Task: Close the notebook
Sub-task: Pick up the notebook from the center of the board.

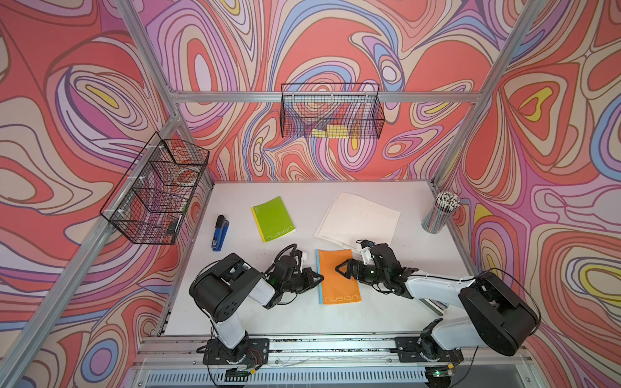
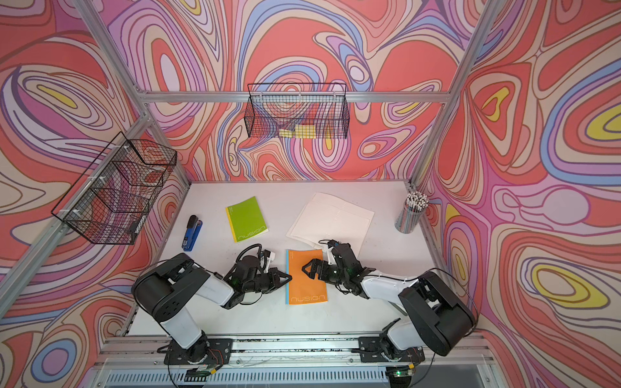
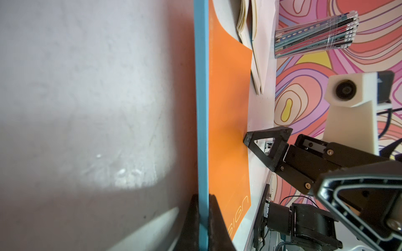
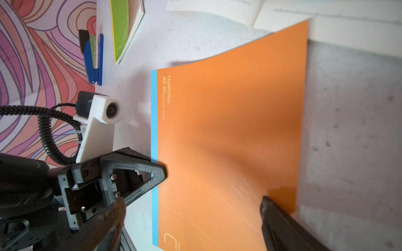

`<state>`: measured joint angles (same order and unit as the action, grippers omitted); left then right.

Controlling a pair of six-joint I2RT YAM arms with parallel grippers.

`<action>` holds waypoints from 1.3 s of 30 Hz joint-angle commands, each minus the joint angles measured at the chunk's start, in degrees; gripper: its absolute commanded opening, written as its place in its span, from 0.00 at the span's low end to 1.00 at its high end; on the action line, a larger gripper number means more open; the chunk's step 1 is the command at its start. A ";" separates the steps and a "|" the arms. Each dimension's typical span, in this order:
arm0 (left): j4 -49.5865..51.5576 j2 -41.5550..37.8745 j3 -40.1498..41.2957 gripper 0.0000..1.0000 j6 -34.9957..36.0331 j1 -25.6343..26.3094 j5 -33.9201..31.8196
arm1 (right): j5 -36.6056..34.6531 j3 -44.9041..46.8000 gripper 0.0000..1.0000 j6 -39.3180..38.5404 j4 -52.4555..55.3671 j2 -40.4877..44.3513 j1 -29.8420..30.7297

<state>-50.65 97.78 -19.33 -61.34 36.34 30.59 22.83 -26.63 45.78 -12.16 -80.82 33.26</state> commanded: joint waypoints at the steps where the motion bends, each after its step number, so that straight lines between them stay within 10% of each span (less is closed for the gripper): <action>1: 9.48 -4.04 -2.82 0.00 3.24 0.14 0.45 | -1.27 -1.32 0.99 -1.16 7.05 1.52 0.41; 13: 44.65 -17.15 -15.45 0.00 15.31 0.14 -2.17 | -2.48 -7.16 0.99 -3.54 13.66 6.30 0.41; 26: 57.68 -22.68 -21.73 0.00 20.33 -0.86 -0.81 | -3.36 -10.68 0.98 -4.81 16.38 8.49 0.40; 39: 69.85 -25.01 -32.06 0.00 26.53 -12.75 1.52 | -3.16 -10.40 0.98 -5.21 15.50 8.11 0.37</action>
<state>15.77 73.78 -49.23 -37.21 25.39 30.24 20.34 -36.53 41.41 3.49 -73.10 33.36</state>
